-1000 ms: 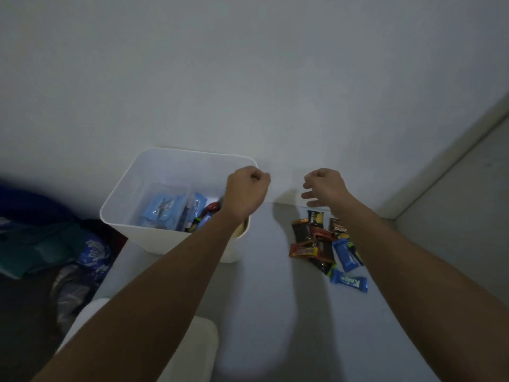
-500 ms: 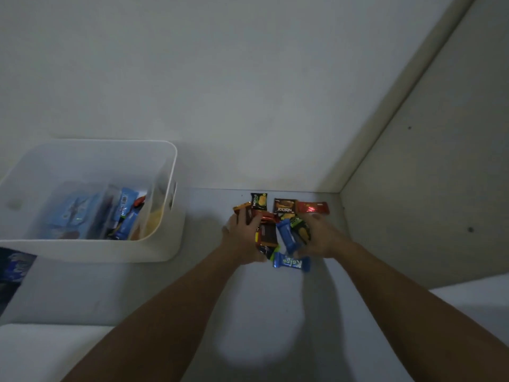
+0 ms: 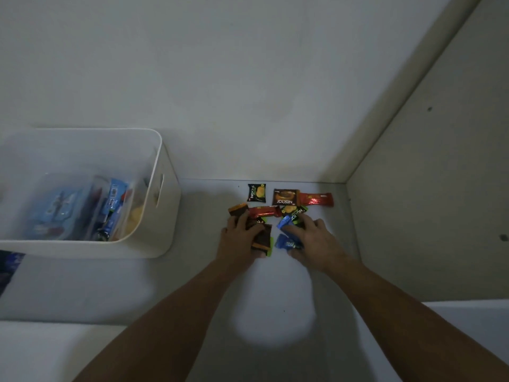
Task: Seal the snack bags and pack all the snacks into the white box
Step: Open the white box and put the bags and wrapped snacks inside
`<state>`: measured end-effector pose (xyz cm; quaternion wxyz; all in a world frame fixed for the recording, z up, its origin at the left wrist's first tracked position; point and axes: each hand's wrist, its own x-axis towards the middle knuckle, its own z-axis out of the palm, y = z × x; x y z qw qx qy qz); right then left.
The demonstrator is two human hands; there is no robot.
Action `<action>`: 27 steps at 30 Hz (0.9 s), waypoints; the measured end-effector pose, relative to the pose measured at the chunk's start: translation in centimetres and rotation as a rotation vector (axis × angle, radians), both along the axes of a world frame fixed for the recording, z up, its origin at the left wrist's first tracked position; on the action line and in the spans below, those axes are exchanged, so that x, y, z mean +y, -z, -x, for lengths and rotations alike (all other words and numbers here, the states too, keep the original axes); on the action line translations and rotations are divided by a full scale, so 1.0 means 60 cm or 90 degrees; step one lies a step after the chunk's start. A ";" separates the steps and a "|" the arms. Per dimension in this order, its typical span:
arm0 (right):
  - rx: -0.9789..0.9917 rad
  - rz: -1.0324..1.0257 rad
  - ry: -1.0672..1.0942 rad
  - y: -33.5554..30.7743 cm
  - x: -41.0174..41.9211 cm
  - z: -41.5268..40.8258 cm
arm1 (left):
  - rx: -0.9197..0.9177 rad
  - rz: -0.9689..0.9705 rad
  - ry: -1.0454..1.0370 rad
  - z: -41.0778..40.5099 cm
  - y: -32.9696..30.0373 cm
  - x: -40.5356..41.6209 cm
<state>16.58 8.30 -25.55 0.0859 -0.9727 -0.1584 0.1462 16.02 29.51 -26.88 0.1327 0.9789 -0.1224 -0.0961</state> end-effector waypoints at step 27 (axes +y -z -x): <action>-0.052 -0.335 0.218 -0.214 0.098 -0.012 | 0.011 0.388 -0.179 0.006 -0.209 0.079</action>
